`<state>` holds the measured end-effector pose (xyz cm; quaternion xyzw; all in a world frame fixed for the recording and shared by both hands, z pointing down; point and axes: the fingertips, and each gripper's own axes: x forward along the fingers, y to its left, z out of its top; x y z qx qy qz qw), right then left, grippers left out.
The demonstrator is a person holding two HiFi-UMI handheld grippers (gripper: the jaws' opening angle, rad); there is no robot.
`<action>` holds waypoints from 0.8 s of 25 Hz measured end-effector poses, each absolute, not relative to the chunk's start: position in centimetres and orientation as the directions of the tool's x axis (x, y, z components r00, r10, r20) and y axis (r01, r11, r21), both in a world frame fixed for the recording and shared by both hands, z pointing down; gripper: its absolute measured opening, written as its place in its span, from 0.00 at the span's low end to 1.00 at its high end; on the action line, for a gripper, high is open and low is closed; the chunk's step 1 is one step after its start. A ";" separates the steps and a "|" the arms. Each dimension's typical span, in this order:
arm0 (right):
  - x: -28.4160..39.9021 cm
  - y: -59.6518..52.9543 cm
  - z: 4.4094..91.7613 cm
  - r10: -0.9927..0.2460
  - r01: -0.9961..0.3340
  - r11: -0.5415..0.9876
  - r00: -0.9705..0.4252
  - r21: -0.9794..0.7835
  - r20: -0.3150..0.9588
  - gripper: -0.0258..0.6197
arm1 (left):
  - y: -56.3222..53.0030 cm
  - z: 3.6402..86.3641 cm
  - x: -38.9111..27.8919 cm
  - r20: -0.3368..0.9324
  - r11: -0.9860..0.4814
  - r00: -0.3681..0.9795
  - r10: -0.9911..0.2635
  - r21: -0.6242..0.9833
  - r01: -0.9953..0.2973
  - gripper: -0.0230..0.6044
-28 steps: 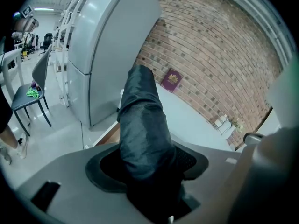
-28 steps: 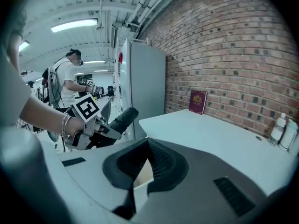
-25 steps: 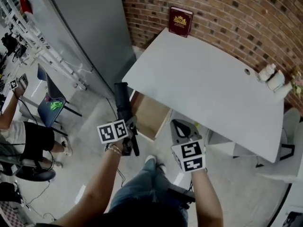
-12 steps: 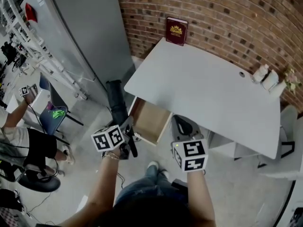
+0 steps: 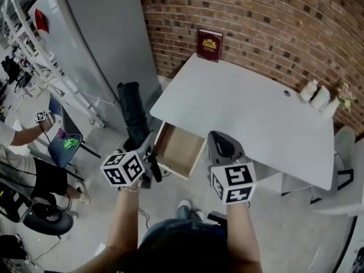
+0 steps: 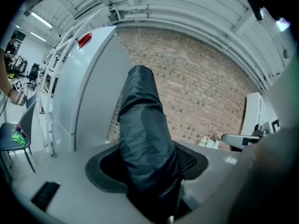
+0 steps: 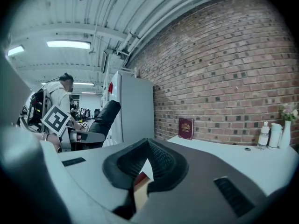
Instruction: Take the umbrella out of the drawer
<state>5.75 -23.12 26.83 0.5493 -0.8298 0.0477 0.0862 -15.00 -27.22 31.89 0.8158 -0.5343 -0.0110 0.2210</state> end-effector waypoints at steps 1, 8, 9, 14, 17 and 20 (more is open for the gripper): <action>5.7 -23.2 26.3 -0.906 -0.919 0.394 -0.384 0.020 0.180 0.03 | -27.2 30.8 -14.9 0.182 -0.352 0.438 -0.880 0.368 -0.861 0.46; 5.0 -22.8 22.4 -0.917 -0.911 0.398 -0.389 0.106 0.092 0.03 | -26.0 23.5 -13.9 -0.052 -0.489 0.492 -0.869 0.239 -0.839 0.46; 5.0 -22.7 22.0 -0.920 -0.913 0.391 -0.382 0.118 0.089 0.03 | -25.8 22.8 -13.7 -0.078 -0.505 0.500 -0.862 0.218 -0.835 0.46; 5.1 -22.2 20.4 -0.926 -0.915 0.378 -0.375 0.139 0.047 0.03 | -24.6 19.7 -12.5 -0.187 -0.555 0.529 -0.828 0.134 -0.821 0.46; 5.5 -21.9 19.4 -0.927 -0.918 0.372 -0.374 0.138 0.006 0.03 | -24.1 18.4 -11.9 -0.228 -0.563 0.534 -0.814 0.090 -0.821 0.46; 6.0 -21.5 18.7 -0.929 -0.922 0.361 -0.368 0.144 -0.027 0.03 | -23.8 17.5 -11.6 -0.258 -0.574 0.541 -0.800 0.070 -0.816 0.46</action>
